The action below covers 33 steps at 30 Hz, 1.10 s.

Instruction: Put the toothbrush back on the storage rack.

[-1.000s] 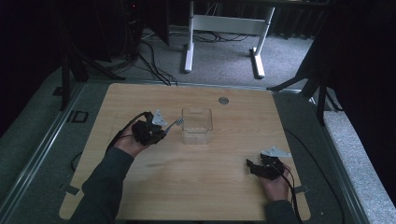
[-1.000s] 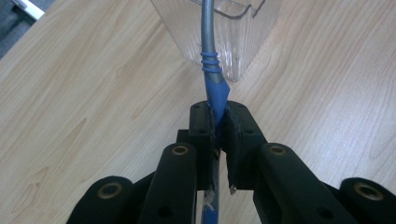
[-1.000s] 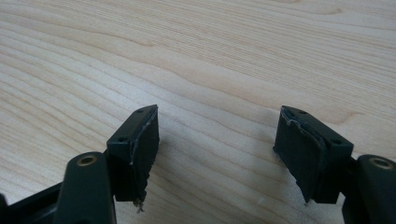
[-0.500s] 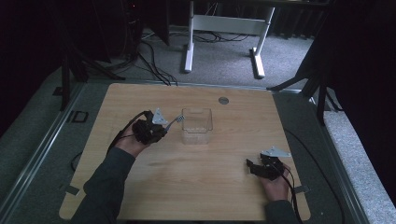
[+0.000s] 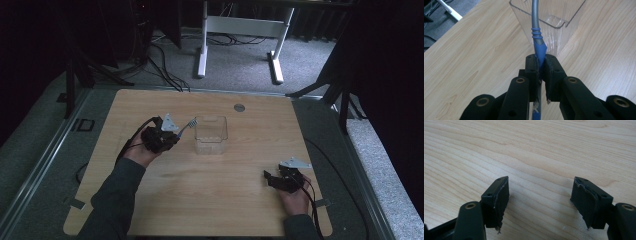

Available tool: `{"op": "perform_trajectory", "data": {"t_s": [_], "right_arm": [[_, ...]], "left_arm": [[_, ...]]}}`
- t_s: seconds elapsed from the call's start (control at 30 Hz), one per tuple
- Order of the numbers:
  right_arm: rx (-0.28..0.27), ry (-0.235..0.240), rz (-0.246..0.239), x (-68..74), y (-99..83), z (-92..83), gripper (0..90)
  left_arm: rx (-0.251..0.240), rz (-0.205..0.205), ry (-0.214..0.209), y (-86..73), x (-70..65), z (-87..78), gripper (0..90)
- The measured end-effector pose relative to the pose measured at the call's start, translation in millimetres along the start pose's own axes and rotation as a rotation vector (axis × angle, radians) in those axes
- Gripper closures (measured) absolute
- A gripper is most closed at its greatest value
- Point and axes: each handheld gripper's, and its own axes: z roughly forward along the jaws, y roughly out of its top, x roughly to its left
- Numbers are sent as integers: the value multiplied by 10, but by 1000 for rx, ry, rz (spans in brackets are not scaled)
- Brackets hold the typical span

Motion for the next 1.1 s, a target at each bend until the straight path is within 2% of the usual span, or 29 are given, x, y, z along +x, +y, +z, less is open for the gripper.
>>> {"op": "perform_trajectory", "data": {"t_s": [0.6,1.1], "right_arm": [[1,0,1,1,0,-1,302],[1,1,1,1,0,-1,302]], "left_arm": [[-66,-37,1,38,20,-24,819],[-102,-49,9,75,24,-20,818]]}}
